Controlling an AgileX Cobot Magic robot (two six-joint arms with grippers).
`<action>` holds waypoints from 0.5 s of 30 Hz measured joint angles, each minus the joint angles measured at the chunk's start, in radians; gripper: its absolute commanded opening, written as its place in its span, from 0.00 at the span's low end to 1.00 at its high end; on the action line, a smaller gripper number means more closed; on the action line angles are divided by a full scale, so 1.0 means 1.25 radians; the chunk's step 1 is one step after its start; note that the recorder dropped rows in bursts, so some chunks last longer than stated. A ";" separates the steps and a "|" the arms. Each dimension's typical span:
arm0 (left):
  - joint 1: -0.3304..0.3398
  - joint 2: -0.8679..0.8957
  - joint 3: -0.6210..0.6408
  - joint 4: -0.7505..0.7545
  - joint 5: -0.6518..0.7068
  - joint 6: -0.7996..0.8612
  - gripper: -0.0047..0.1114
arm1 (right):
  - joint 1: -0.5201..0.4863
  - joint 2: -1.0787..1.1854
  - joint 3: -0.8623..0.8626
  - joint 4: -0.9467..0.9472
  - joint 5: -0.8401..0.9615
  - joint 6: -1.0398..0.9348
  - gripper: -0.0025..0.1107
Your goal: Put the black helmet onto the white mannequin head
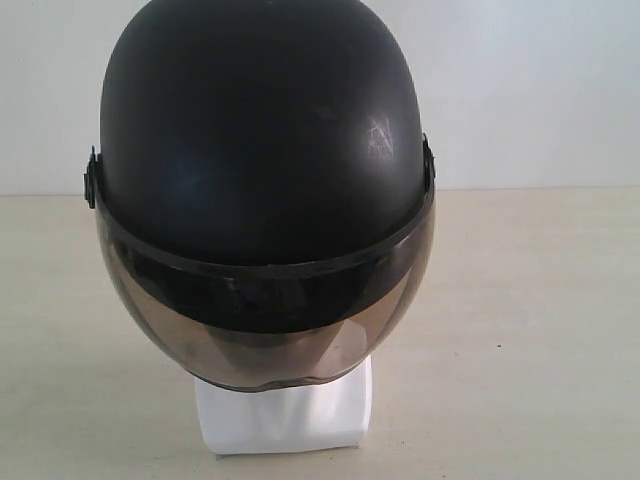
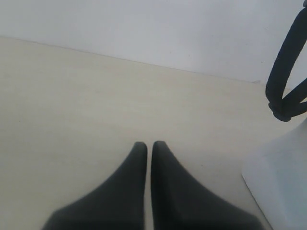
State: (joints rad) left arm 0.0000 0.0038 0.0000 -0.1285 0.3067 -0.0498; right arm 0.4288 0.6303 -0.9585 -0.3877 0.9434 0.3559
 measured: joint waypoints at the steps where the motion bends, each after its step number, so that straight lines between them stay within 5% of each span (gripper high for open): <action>1: 0.000 0.000 0.000 0.000 0.000 0.000 0.08 | 0.000 0.000 0.020 0.000 -0.086 0.013 0.02; 8: 0.000 0.000 0.000 0.000 0.000 0.000 0.08 | 0.000 0.005 0.246 0.033 -0.699 0.027 0.02; 15: 0.000 0.000 0.000 0.000 0.000 0.000 0.08 | 0.000 -0.032 0.443 0.216 -0.904 -0.038 0.02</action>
State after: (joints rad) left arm 0.0000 0.0038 0.0000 -0.1285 0.3067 -0.0498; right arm 0.4288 0.5901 -0.4052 -0.1174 -0.1869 0.3090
